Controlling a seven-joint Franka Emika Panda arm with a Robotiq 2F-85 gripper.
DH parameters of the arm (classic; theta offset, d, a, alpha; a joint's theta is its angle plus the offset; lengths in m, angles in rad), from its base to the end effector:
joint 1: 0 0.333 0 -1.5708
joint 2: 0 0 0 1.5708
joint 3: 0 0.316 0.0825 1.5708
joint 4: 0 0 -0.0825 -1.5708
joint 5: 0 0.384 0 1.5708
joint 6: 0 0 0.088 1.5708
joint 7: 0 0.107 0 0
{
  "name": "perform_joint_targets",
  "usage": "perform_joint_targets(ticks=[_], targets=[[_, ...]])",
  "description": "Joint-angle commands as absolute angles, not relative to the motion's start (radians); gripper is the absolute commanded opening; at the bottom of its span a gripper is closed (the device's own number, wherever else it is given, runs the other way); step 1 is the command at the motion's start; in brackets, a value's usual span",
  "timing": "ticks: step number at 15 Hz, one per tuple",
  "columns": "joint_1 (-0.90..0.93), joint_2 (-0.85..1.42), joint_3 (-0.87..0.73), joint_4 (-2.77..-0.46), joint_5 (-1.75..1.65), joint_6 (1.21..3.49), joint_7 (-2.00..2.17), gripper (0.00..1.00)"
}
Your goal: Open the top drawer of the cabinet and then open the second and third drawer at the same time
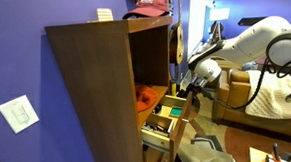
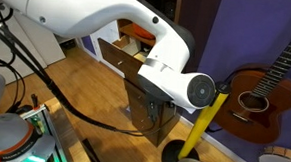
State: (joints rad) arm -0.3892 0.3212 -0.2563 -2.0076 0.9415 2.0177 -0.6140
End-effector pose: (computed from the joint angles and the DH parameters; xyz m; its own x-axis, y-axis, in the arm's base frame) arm 0.4951 -0.3083 0.2934 0.8363 -0.5481 -0.0119 -0.4119 -0.6139 -0.6734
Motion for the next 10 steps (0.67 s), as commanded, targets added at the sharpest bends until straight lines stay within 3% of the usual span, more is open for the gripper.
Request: perform_joint_targets(ticks=[1,10], targets=[[-0.4,0.361,-0.239,-1.985,0.992,1.995,-0.606,1.0],[-0.402,0.41,-0.225,-1.968,1.106,1.99,-0.582,1.0]])
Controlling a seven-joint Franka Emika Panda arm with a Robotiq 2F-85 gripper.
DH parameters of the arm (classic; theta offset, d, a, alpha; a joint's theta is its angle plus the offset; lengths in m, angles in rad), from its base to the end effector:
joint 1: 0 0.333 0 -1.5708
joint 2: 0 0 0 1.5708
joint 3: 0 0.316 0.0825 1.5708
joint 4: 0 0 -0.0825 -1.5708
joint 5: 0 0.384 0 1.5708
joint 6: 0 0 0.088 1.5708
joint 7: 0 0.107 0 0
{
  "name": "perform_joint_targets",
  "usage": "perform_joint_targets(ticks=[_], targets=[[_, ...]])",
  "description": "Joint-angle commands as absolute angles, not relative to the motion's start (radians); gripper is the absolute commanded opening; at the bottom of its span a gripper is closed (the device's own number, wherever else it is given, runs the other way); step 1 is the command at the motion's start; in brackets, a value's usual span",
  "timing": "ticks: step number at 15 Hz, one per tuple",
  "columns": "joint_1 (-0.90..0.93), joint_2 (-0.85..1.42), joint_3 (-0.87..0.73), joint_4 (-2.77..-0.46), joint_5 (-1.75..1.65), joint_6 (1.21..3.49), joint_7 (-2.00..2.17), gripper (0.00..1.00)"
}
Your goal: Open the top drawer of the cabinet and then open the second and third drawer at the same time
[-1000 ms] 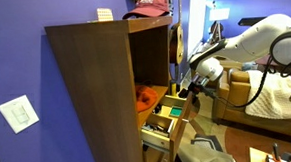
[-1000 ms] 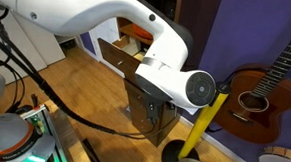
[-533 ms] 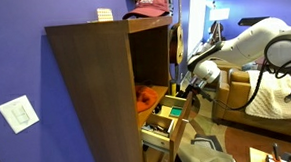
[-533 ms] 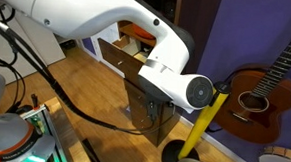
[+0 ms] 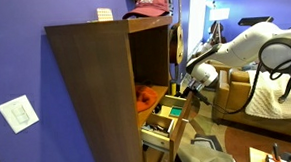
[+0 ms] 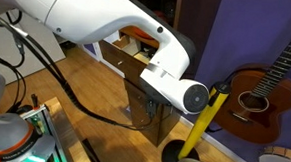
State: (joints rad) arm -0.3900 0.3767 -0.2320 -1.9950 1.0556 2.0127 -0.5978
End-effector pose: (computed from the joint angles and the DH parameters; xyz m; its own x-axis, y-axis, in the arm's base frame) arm 0.5082 -0.2961 0.2692 0.7993 -0.5977 -0.0624 -0.4454 -0.5196 -0.7291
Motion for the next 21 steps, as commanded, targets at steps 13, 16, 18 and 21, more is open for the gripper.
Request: perform_joint_targets(ticks=[13,16,18,21], targets=[[-0.4,0.462,-0.225,-1.94,1.183,1.903,-0.54,1.0],[-0.386,0.474,-0.228,-1.934,1.158,1.913,-0.516,1.0],[-0.378,0.478,-0.231,-1.935,1.143,1.928,-0.506,1.0],[-0.367,0.48,-0.243,-1.934,1.089,1.948,-0.493,1.0]])
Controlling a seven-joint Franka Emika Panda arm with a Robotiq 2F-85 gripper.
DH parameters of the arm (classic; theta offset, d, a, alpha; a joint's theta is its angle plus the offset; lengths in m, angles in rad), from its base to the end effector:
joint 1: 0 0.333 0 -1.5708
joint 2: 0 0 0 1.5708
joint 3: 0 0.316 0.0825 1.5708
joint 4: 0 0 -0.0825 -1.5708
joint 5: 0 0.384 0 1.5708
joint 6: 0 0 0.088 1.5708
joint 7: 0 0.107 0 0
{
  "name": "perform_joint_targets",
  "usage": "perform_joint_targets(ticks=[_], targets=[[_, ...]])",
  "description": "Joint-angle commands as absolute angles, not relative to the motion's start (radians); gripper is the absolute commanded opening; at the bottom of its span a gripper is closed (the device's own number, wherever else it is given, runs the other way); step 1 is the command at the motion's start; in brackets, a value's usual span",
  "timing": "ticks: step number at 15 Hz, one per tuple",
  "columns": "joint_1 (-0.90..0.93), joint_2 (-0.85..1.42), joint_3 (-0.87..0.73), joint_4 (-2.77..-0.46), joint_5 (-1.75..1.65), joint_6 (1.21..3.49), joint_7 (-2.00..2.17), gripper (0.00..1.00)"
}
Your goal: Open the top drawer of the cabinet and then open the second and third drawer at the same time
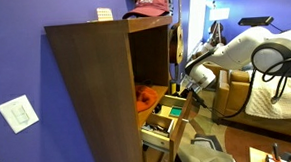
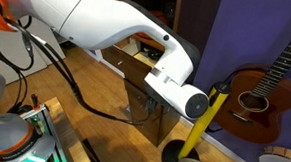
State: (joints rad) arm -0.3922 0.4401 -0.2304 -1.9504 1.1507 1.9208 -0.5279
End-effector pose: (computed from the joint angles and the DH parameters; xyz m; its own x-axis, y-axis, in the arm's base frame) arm 0.5210 -0.2887 0.2527 0.7614 -0.6229 -0.1796 -0.4929 -0.3763 -0.7845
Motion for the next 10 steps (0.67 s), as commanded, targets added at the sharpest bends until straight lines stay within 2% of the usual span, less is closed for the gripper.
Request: perform_joint_targets(ticks=[1,10], targets=[[-0.364,0.48,-0.248,-1.933,1.061,1.943,-0.483,1.0],[-0.379,0.475,-0.252,-1.88,0.797,1.857,-0.383,1.0]])
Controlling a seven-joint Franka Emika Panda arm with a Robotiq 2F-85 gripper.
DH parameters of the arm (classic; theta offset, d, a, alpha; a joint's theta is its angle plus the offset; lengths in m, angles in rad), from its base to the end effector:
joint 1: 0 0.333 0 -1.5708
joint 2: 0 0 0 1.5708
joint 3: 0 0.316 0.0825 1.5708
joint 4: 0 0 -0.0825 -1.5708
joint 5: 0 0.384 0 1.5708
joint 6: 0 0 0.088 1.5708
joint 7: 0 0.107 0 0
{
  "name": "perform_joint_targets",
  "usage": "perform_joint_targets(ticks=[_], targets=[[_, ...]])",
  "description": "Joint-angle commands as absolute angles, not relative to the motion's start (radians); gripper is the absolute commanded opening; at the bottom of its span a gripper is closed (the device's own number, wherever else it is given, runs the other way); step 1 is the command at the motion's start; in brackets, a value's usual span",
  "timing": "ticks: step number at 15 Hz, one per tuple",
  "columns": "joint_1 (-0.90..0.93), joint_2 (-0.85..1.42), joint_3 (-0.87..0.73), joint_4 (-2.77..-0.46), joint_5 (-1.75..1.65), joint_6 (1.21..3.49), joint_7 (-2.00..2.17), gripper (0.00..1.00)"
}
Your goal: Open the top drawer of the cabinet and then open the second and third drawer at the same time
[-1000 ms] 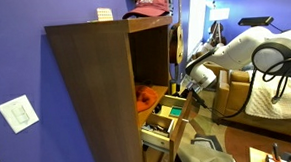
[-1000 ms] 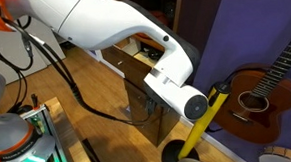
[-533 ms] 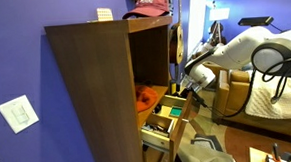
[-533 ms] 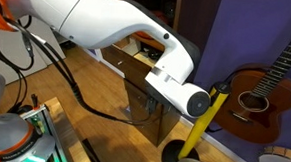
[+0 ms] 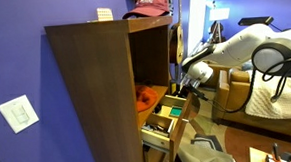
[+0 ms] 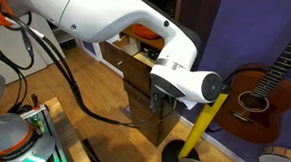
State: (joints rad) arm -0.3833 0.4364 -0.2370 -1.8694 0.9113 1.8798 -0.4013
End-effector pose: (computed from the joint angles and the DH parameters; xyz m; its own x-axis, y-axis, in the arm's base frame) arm 0.5299 -0.2961 0.2769 0.8031 -0.5529 -0.2221 -0.5383 -0.5138 -0.6680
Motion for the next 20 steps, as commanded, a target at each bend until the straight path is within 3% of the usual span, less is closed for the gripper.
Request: perform_joint_targets(ticks=[1,10,20], targets=[[-0.38,0.475,-0.252,-1.877,0.779,1.847,-0.38,1.0],[-0.392,0.475,-0.254,-1.856,0.637,1.785,-0.355,1.0],[-0.411,0.475,-0.261,-1.852,0.712,1.833,-0.272,1.0]])
